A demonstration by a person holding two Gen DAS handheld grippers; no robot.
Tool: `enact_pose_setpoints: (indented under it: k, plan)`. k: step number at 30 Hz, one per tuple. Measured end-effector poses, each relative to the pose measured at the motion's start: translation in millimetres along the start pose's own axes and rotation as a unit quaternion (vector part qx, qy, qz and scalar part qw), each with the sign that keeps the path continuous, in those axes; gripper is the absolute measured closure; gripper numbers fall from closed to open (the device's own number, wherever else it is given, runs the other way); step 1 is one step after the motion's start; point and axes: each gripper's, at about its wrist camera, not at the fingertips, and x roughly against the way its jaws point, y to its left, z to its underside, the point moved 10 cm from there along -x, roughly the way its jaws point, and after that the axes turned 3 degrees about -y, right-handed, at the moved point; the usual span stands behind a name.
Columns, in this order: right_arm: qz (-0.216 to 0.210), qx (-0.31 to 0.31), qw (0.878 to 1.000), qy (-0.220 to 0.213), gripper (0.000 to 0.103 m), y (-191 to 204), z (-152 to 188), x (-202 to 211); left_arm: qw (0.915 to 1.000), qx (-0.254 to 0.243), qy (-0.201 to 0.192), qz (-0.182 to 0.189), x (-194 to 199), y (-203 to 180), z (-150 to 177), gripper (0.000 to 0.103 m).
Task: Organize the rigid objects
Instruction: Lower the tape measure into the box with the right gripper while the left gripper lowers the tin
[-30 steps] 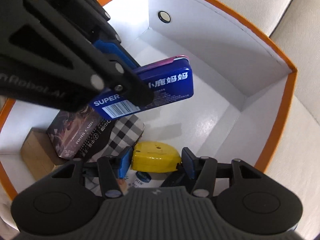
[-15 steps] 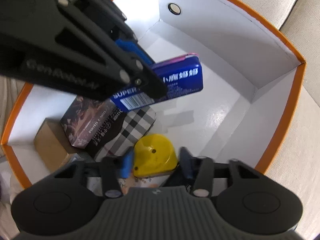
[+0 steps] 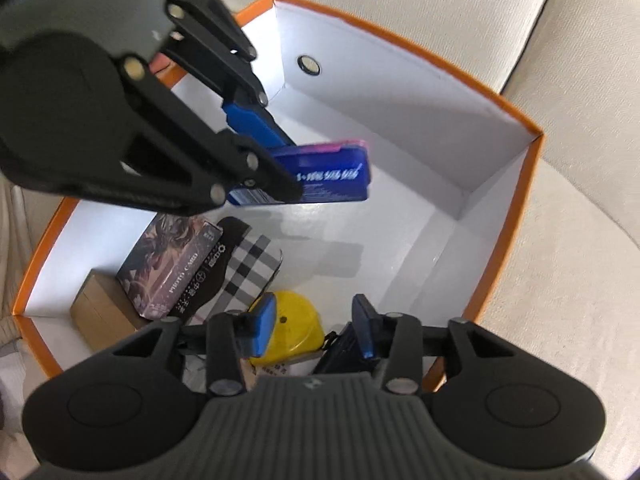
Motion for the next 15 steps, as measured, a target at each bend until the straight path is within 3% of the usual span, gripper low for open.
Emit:
enact_pose_setpoints:
  k: [4,10,12,15]
  plan:
    - [0.001,-0.016,1.000,-0.011,0.059,-14.1,-2.9,-0.5,0.9945,-0.092,0.043,-0.024,-12.5,-5.0,14.4,0.088]
    - [-0.003,-0.020,1.000,-0.016,0.059,-16.5,-2.4,1.8,0.9751,-0.195,0.080,-0.070,-28.9,-9.4,27.1,0.088]
    - [0.003,-0.015,1.000,-0.018,0.059,-14.7,-1.6,-0.6,0.9695,-0.215,0.086,-0.081,-32.5,-8.8,29.6,0.088]
    - [0.005,-0.009,1.000,-0.019,0.059,-13.6,0.4,0.4,0.9720,-0.204,0.092,-0.072,-34.7,-8.3,31.7,0.087]
